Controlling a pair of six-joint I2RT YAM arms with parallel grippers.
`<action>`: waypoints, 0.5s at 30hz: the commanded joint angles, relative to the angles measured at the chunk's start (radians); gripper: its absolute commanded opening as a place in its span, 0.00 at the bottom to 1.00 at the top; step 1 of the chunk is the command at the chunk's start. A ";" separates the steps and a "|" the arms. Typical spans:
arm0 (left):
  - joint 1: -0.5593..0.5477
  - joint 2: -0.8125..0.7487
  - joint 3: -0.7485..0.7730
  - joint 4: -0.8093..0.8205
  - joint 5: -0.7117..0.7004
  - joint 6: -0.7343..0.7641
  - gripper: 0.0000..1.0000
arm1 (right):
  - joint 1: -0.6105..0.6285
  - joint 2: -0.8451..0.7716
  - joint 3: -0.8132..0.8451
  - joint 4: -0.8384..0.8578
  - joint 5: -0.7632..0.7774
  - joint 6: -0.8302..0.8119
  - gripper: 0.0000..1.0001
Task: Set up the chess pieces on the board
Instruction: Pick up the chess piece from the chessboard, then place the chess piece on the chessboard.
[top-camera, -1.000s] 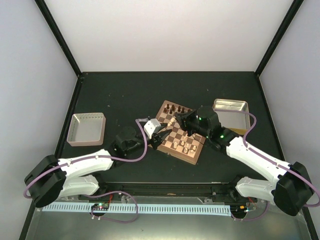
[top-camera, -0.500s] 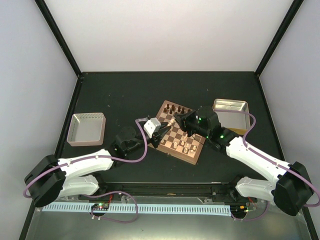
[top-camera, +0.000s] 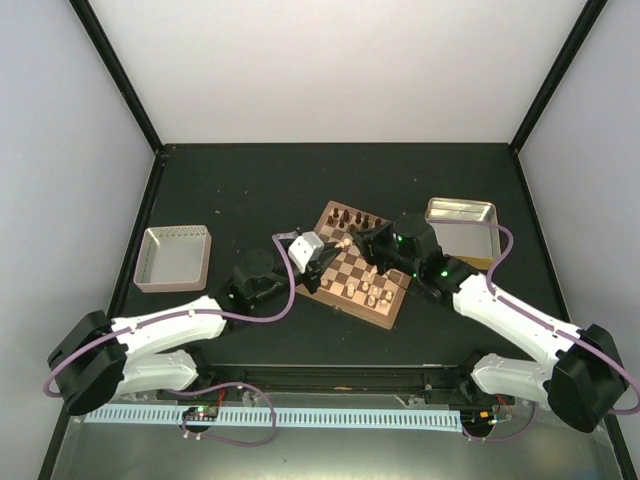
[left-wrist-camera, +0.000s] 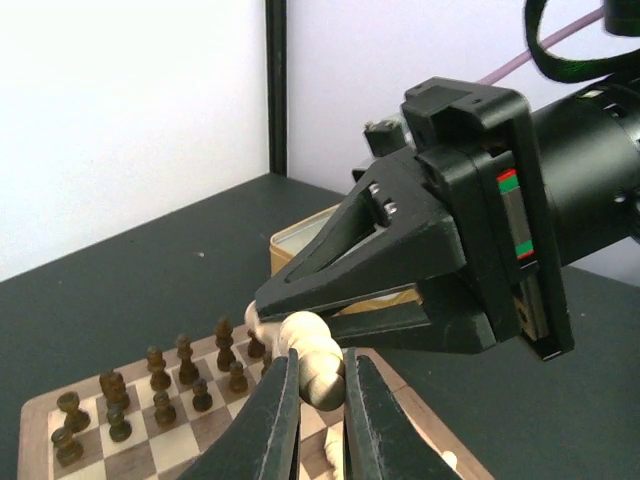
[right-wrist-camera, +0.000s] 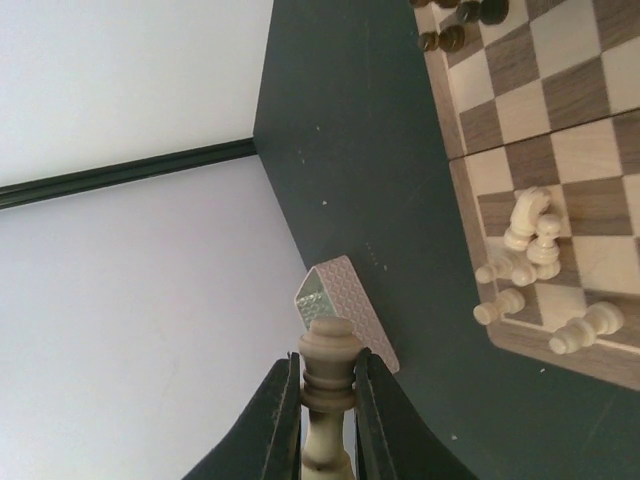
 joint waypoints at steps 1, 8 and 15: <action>-0.006 -0.069 0.087 -0.195 -0.015 -0.042 0.01 | 0.002 -0.053 -0.021 -0.042 0.103 -0.104 0.08; 0.000 -0.149 0.250 -0.653 0.129 -0.104 0.01 | -0.003 -0.145 -0.013 -0.157 0.382 -0.471 0.11; 0.003 -0.138 0.373 -1.019 0.233 -0.197 0.02 | -0.008 -0.227 -0.022 -0.230 0.517 -0.671 0.12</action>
